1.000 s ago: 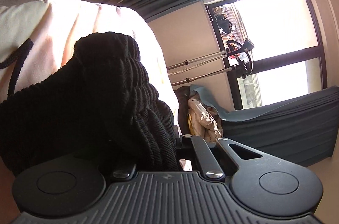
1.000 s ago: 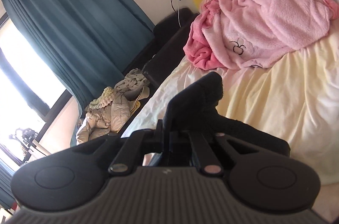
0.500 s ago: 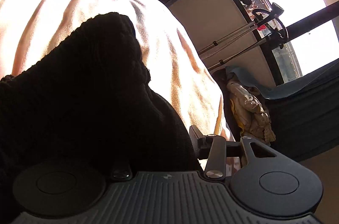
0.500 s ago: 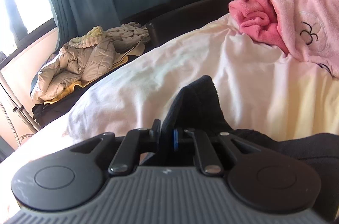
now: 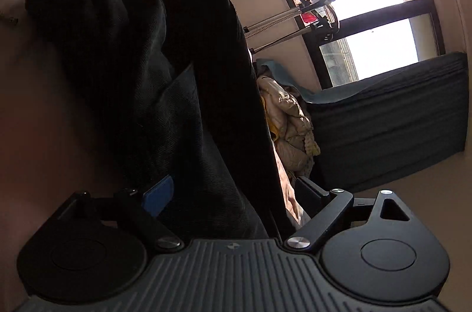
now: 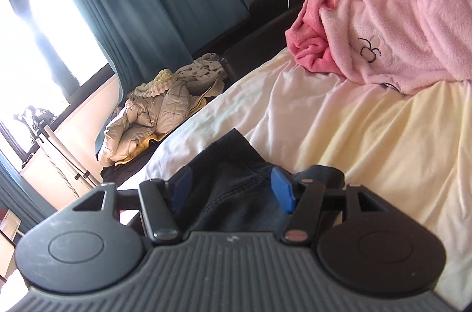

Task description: Fold clothes

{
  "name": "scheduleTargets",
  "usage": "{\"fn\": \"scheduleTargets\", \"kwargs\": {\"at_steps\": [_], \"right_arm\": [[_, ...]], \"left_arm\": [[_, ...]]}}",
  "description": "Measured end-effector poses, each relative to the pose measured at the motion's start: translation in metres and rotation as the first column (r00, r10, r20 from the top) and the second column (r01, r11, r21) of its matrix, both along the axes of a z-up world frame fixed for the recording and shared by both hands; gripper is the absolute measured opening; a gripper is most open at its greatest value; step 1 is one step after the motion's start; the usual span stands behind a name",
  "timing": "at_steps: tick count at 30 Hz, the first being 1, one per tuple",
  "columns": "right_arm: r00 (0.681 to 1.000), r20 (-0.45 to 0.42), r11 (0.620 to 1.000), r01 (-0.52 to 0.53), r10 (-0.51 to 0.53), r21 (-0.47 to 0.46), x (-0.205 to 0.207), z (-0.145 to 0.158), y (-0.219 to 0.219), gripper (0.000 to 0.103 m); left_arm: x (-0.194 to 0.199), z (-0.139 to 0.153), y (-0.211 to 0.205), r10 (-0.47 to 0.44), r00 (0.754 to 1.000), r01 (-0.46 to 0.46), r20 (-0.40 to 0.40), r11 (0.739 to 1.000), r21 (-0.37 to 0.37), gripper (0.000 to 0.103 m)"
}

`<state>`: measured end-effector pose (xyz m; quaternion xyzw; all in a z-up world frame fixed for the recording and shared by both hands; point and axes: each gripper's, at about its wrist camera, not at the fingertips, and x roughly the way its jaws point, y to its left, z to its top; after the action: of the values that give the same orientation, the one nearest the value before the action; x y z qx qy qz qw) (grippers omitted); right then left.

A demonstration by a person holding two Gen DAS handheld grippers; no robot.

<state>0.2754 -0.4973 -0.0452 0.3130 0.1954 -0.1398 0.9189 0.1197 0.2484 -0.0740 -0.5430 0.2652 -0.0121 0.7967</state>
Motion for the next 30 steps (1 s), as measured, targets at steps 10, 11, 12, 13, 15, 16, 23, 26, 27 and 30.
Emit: {"fn": "scheduleTargets", "kwargs": {"at_steps": [10,11,12,13,15,16,23,26,27,30], "right_arm": [[0.996,-0.045,0.956,-0.061,0.077,0.286,-0.039,-0.075,-0.007,0.066],[0.997,-0.037,0.949,-0.058,0.073,0.311,-0.035,-0.083,-0.007,0.067],[0.997,-0.026,0.938,-0.058,0.071,0.340,-0.030,-0.090,-0.008,0.068],[0.998,-0.006,0.928,-0.062,0.068,0.366,-0.024,-0.097,-0.009,0.069],[0.998,0.041,0.926,-0.062,0.051,0.373,-0.012,-0.105,-0.010,0.074],[0.997,0.061,0.928,-0.062,0.042,0.368,-0.005,-0.106,-0.010,0.081],[0.997,0.060,0.954,0.036,-0.056,0.297,0.038,-0.103,-0.012,0.052],[0.994,0.043,0.966,0.089,-0.102,0.243,0.039,-0.093,-0.005,0.016],[0.992,0.050,0.969,0.099,-0.113,0.226,0.037,-0.087,-0.002,0.013],[0.984,0.102,0.965,0.116,-0.143,0.236,0.016,-0.062,0.001,0.010]], "left_arm": [[0.014,-0.047,0.014,0.088,0.981,-0.120,-0.173,0.975,-0.186,0.091],[0.017,-0.050,0.018,0.109,0.982,-0.138,-0.154,0.971,-0.194,0.090],[0.019,-0.053,0.022,0.130,0.982,-0.156,-0.136,0.967,-0.202,0.090],[0.022,-0.056,0.025,0.143,0.983,-0.165,-0.117,0.965,-0.203,0.090],[0.028,-0.059,0.030,0.155,0.985,-0.168,-0.077,0.966,-0.196,0.090],[0.031,-0.061,0.031,0.161,0.985,-0.170,-0.062,0.969,-0.182,0.089],[0.048,-0.054,0.028,0.166,0.985,-0.164,-0.038,0.985,0.053,0.034],[0.045,-0.049,0.036,0.169,0.985,-0.167,-0.038,0.984,0.057,0.014],[0.044,-0.045,0.038,0.160,0.987,-0.157,-0.029,0.985,0.065,0.013],[0.037,-0.019,0.046,0.108,0.994,-0.110,0.018,0.988,0.106,0.012]]}}
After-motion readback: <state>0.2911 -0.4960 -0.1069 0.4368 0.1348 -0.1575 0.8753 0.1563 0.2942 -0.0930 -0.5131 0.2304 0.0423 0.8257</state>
